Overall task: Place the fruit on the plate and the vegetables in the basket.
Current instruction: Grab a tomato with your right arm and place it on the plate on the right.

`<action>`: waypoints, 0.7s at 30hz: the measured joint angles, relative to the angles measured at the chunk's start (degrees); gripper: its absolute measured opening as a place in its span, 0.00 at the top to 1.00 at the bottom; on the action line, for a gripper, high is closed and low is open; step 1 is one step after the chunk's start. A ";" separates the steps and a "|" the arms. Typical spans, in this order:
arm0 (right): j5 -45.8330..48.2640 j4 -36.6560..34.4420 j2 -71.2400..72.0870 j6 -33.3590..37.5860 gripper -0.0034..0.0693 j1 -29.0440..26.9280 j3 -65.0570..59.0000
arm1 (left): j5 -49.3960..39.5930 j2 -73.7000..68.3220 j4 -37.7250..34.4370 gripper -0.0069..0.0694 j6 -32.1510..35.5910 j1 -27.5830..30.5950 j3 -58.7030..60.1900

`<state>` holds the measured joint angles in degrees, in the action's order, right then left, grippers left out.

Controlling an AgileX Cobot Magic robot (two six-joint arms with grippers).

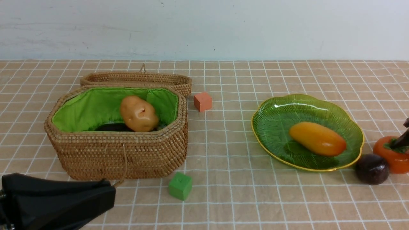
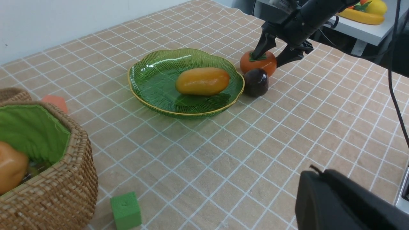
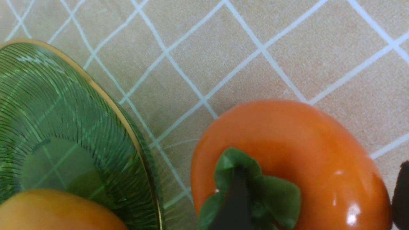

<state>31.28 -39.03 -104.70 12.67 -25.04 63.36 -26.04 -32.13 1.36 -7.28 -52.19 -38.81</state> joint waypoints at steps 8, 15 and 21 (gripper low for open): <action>0.00 -2.00 -1.11 0.29 0.14 0.00 0.52 | 0.00 0.00 0.00 0.92 -0.16 0.00 0.00; -0.30 -2.36 -1.11 0.50 0.22 0.00 0.56 | 0.00 0.00 0.00 0.92 -0.16 0.00 0.00; -0.55 -2.50 -1.11 0.50 0.25 0.00 0.56 | 0.00 0.00 0.00 0.92 -0.16 0.00 0.00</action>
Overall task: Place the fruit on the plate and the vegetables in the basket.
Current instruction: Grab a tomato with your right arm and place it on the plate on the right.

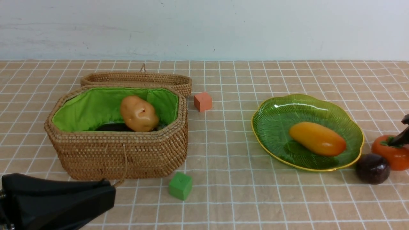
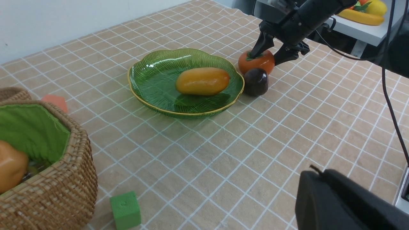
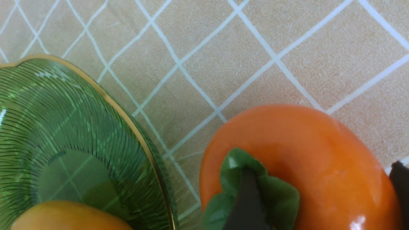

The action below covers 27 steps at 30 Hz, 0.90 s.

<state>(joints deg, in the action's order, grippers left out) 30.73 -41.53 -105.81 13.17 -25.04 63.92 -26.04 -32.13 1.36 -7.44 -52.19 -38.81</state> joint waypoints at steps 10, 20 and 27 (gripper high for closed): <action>-0.80 3.04 1.95 0.98 0.25 0.00 -0.36 | 0.00 0.00 0.00 0.92 0.00 0.00 0.00; -0.03 4.44 13.92 2.97 0.25 1.75 -0.58 | 0.79 0.00 0.00 0.92 0.00 0.00 0.00; -0.03 -10.40 12.88 13.99 0.25 12.69 0.56 | 0.79 -0.07 0.00 0.92 0.00 0.00 0.00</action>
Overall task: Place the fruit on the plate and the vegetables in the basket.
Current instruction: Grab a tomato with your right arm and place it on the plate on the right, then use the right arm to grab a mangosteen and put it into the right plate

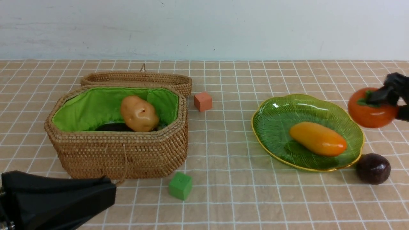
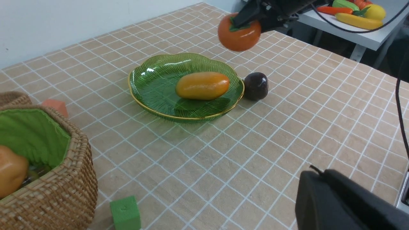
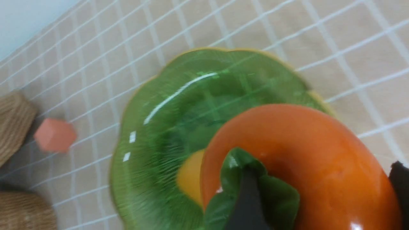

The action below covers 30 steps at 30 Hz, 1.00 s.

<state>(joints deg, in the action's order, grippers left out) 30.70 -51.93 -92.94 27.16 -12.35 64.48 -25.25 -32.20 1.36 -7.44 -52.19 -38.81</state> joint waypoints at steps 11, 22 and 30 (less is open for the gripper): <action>-8.64 -6.22 -14.53 5.53 0.20 7.33 7.65 | -0.05 0.00 0.00 0.92 0.00 0.00 0.00; -2.16 4.32 -6.29 5.57 0.08 6.62 7.77 | -0.52 0.00 0.00 0.92 0.00 0.00 0.00; 21.22 34.21 3.92 8.12 0.25 5.52 8.23 | -0.47 0.00 1.21 0.92 0.20 0.00 0.00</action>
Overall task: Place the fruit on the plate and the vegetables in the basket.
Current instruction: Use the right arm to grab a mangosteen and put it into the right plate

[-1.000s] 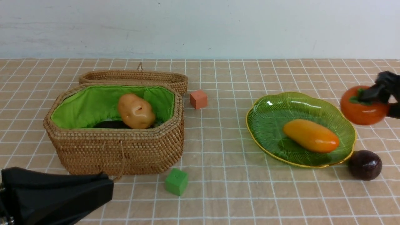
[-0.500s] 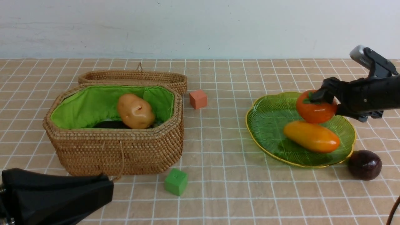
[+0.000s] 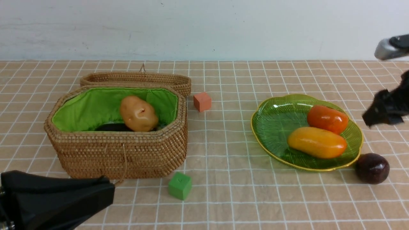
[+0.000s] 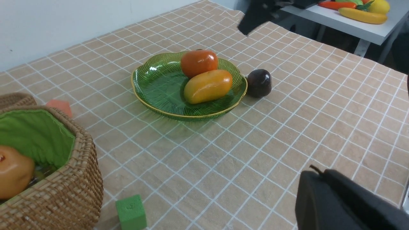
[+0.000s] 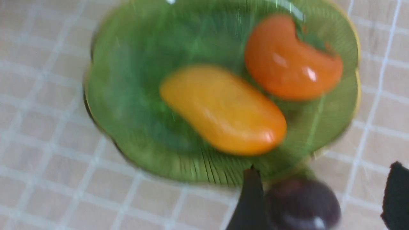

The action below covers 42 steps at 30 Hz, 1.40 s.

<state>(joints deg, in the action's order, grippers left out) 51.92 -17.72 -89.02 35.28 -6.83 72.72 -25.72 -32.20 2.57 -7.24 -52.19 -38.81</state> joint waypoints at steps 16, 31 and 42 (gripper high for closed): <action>-2.12 9.40 -2.57 11.78 0.08 0.00 -7.87 | -0.32 0.00 0.09 0.92 1.27 0.00 0.00; -10.99 8.02 -14.11 12.74 0.09 0.00 -7.93 | -0.26 0.00 0.26 0.92 1.47 0.00 0.00; -13.35 7.97 -15.87 11.76 0.17 0.00 -7.93 | -0.31 0.00 0.26 0.91 1.47 0.00 0.00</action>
<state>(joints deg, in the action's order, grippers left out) 38.57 -9.75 -104.88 47.03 -6.83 64.79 -26.03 -32.20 2.83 -5.77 -52.19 -38.81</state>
